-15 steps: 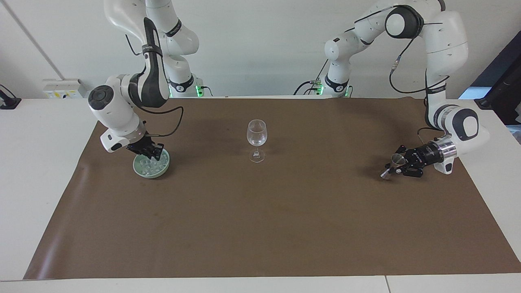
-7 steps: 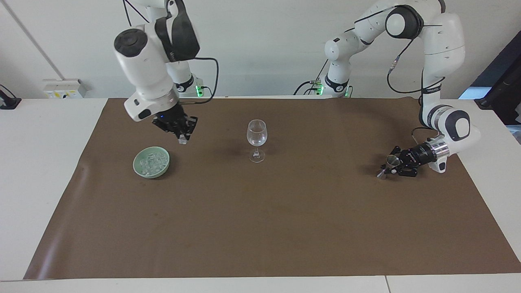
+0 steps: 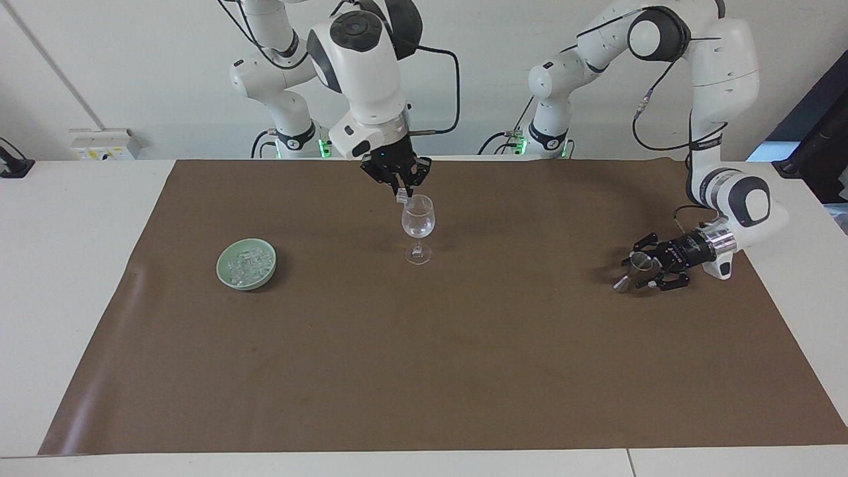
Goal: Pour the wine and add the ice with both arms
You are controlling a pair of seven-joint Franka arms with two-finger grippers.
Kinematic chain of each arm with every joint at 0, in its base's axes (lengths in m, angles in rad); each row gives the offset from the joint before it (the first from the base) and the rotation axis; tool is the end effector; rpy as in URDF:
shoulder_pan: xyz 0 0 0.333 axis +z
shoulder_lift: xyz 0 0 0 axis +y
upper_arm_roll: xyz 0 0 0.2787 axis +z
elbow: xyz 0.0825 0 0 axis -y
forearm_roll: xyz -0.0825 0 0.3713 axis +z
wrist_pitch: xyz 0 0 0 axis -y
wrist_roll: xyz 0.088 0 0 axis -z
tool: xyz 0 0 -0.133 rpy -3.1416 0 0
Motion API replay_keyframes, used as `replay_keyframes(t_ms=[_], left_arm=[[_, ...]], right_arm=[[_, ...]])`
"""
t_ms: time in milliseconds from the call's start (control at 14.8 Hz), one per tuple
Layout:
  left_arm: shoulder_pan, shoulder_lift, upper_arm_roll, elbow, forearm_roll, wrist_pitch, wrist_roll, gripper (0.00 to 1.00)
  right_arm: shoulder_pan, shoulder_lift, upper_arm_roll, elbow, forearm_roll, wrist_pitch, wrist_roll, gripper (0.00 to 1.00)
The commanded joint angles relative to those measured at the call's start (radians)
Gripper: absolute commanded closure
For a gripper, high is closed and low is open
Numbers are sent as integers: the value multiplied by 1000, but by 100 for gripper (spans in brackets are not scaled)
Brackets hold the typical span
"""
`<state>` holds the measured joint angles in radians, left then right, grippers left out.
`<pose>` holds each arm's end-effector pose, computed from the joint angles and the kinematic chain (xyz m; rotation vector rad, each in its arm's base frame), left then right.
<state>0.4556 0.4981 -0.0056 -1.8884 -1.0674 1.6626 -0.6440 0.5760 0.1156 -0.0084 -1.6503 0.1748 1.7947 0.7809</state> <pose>0.5381 0.1390 0.2111 1.4272 1.5212 -0.8695 0.4841 0.3316 0.4805 -2.9650 0.3721 0.1253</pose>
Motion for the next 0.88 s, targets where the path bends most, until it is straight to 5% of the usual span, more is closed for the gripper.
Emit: replay_keyframes(t_ms=[0,407,814], left_arm=[[-5,-20,3,55,86,19,20,0],[3,-41,-1,216,410,2,43,0],[-121,-188,-4,242,656,17,53,0]], right_arm=[[34,-45,-7,-98,55,95,49,87],[45,-89,-7,-217,72,173,49,86],[45,-106,-7,-256,72,192,46,79]])
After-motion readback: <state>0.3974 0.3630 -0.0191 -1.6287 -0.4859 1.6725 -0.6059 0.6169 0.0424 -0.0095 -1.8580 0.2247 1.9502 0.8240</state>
